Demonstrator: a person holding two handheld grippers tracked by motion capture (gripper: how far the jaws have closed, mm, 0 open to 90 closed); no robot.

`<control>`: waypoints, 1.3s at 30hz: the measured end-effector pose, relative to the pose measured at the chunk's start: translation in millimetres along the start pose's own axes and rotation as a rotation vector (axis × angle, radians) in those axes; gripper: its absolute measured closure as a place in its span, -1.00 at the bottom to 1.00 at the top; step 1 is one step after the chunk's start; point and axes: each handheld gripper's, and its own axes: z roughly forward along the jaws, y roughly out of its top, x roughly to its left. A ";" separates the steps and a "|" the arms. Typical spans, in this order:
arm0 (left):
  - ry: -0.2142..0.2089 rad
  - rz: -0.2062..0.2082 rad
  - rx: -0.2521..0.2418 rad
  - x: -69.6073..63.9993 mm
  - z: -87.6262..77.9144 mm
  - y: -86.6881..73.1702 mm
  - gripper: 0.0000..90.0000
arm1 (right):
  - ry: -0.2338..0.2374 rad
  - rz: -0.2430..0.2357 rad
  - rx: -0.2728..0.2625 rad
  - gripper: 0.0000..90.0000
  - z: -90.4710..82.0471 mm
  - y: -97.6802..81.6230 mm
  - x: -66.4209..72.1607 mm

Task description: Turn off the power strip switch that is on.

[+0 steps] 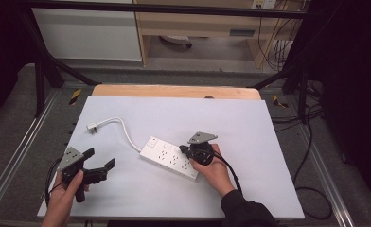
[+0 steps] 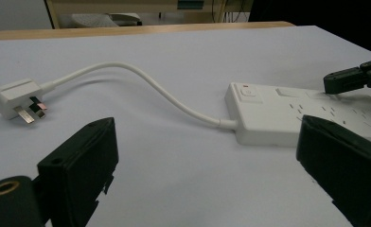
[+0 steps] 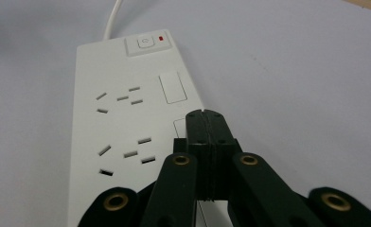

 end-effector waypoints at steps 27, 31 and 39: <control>0.001 0.000 0.000 0.1 -0.1 0.1 -0.86 | -0.011 -0.015 0.000 1.00 2.8 -0.9 1.1; 0.001 0.005 0.000 0.3 -0.2 0.2 -0.86 | -0.011 -0.017 0.000 1.00 2.8 -1.0 1.5; 0.001 0.005 0.001 0.3 -0.1 0.1 -0.86 | -0.010 -0.015 -0.001 1.00 2.7 -1.3 1.6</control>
